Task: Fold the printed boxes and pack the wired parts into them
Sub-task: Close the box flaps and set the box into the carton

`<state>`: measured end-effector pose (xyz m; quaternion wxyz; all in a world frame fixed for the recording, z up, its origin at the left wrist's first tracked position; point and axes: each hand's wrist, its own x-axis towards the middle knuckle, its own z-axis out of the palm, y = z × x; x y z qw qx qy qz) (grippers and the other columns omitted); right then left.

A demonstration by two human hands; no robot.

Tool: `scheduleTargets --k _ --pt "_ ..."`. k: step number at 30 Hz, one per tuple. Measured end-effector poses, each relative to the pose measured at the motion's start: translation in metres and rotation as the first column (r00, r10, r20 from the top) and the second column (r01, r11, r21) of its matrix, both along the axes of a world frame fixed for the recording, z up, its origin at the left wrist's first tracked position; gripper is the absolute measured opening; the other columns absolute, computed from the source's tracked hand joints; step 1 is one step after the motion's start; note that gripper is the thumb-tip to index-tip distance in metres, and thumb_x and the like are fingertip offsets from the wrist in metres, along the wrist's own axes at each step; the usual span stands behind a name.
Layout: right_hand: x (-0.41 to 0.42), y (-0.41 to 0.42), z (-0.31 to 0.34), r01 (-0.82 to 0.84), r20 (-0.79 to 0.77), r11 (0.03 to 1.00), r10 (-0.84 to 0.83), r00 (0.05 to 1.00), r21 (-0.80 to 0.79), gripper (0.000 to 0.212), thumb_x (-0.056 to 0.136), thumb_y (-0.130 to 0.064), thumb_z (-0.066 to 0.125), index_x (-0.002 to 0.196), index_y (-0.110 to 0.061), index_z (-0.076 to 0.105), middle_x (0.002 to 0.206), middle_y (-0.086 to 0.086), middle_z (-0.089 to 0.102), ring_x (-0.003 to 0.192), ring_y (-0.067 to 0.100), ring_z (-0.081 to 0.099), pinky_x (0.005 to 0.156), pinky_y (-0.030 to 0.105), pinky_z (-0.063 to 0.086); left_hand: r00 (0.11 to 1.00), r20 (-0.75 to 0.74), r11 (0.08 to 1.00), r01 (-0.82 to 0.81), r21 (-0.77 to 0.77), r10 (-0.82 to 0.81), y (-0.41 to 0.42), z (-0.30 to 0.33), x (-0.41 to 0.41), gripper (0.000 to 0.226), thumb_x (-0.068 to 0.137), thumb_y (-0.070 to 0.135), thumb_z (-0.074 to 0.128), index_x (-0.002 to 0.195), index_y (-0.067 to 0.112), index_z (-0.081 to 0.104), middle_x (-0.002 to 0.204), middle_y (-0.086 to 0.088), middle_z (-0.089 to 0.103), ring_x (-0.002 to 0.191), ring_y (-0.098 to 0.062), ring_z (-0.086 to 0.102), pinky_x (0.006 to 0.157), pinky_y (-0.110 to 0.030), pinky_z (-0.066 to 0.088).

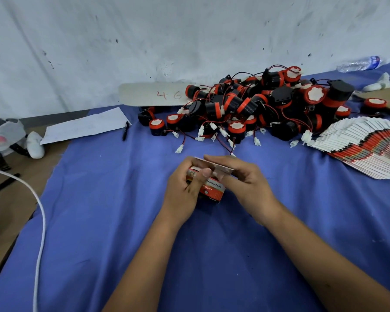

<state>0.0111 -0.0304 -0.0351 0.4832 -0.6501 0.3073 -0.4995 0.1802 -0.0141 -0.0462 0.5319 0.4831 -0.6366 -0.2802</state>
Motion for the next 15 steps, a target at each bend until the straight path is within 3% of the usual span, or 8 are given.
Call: scheduleTargets --k 4,8,12,15 --pt "0.0077 0.0070 0.0017 -0.014 0.032 0.996 0.011 0.999 0.091 0.035 0.101 -0.036 0.054 0.125 -0.017 0.072 0.124 -0.003 0.070 0.118 0.012 0.065 0.102 0.035 0.054 0.990 -0.098 0.994 -0.094 0.049 0.098 0.0000 -0.0003 -0.0006 0.033 0.096 0.051 0.058 0.108 0.021 0.052 0.087 0.012 0.069 0.075 -0.001 0.067 0.064 -0.017 0.051" --pt "0.0079 0.0060 0.0013 -0.002 0.059 0.996 -0.004 0.998 0.090 0.025 0.103 -0.015 0.057 0.121 -0.023 0.074 0.117 -0.006 0.074 0.112 0.010 0.068 0.090 0.023 0.055 0.998 -0.050 0.999 -0.047 -0.009 0.046 0.0005 -0.0016 -0.0001 0.030 0.102 0.048 0.049 0.111 0.020 0.045 0.086 0.005 0.064 0.072 -0.005 0.065 0.063 -0.022 0.050" --pt "0.0046 0.0044 -0.0006 0.019 0.067 0.992 -0.028 0.997 0.122 0.029 0.098 -0.015 0.065 0.124 -0.024 0.072 0.119 -0.006 0.073 0.111 0.014 0.069 0.089 0.028 0.058 0.997 0.060 0.997 -0.045 -0.070 0.049 0.0003 -0.0018 -0.0003 0.011 0.106 0.046 0.042 0.104 0.035 0.041 0.090 0.016 0.064 0.078 -0.009 0.065 0.067 -0.024 0.054" --pt "0.0035 0.0044 -0.0004 0.023 0.084 0.990 -0.035 0.996 0.137 0.030 0.096 -0.012 0.067 0.123 -0.024 0.073 0.117 -0.007 0.074 0.108 0.012 0.070 0.083 0.023 0.058 0.992 0.106 0.994 -0.055 -0.093 0.065 0.0004 -0.0019 -0.0001 0.011 0.106 0.044 0.042 0.097 0.038 0.039 0.091 0.014 0.062 0.078 -0.013 0.063 0.065 -0.027 0.054"
